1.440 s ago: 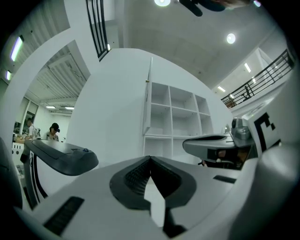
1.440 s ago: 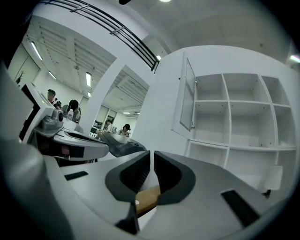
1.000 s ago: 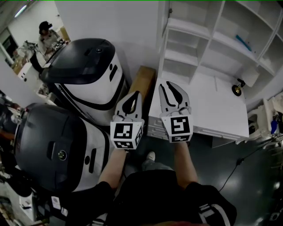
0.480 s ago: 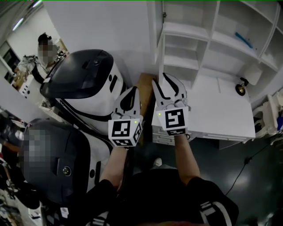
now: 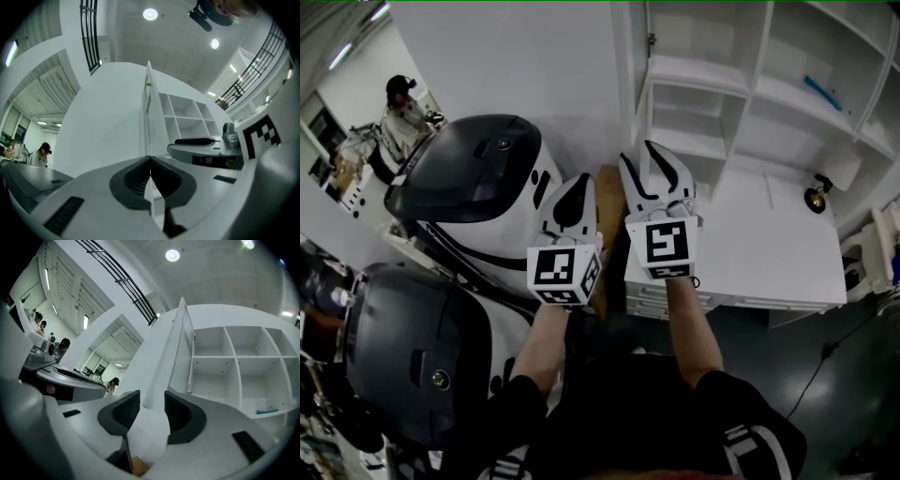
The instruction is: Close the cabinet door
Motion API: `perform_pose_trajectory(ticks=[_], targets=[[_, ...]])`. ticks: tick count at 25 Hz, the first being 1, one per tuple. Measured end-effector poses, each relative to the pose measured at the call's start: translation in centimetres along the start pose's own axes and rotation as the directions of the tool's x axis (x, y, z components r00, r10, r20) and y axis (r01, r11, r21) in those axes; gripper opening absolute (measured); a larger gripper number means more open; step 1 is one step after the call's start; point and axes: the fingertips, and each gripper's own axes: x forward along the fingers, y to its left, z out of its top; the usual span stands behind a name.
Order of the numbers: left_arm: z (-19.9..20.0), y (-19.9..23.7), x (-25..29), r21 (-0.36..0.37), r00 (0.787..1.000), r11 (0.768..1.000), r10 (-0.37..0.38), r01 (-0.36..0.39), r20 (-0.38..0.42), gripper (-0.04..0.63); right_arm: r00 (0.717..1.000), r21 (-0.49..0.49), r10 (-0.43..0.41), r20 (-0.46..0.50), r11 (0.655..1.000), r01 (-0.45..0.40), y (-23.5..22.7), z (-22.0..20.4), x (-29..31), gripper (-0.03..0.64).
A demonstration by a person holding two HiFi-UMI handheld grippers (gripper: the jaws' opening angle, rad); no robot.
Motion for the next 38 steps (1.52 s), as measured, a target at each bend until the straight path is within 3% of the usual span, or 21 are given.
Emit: perform_pose_trajectory(ticks=[5,9,13,18,22,25,34,36,38], targets=[[0.0,0.5,0.2,0.022,1.000,1.000,0.000,0.000,-0.008,0.011,1.000,-0.004,-0.013,0.018,1.000,0.013,0.0,0.8,1.4,0.161],[0.4,1.2,0.4,0.041,1.000,0.999,0.001,-0.001,0.000,0.011,0.996,-0.042,-0.080,0.049,0.996,0.082,-0.7,2.2,2.1,0.161],[3.4,2.3,1.5,0.015,0.993,0.999,-0.044,0.042,0.110,0.012,0.995,-0.062,-0.081,0.060,0.994,0.084,-0.5,2.5,2.9,0.166],[9.5,2.9,4.6,0.100,0.964,0.991,-0.107,0.085,0.244,0.012,0.995,-0.059,-0.060,0.076,0.996,0.065,-0.7,2.3,3.6,0.167],[14.0,2.0,6.7,0.251,0.935,0.964,-0.169,0.090,0.313,0.012,0.995,-0.055,-0.058,0.085,0.996,0.063,-1.0,2.2,3.5,0.175],[16.0,1.8,8.1,0.339,0.937,0.938,-0.182,0.074,0.299,0.012,0.993,-0.066,-0.052,0.110,0.996,0.060,-1.0,2.3,3.6,0.175],[21.2,1.4,10.7,0.461,0.929,0.887,-0.196,0.031,0.314,0.012,0.993,-0.035,-0.040,0.108,0.998,0.044,-1.4,2.2,3.8,0.175],[22.4,1.2,11.5,0.500,0.936,0.866,-0.194,0.022,0.295,0.019,0.994,-0.028,-0.048,0.099,0.998,0.051,-1.6,2.4,3.9,0.173],[23.2,0.8,12.1,0.546,0.944,0.838,-0.195,0.020,0.265,0.070,0.993,-0.018,-0.049,0.103,0.999,0.051,-1.6,2.4,3.8,0.173]])
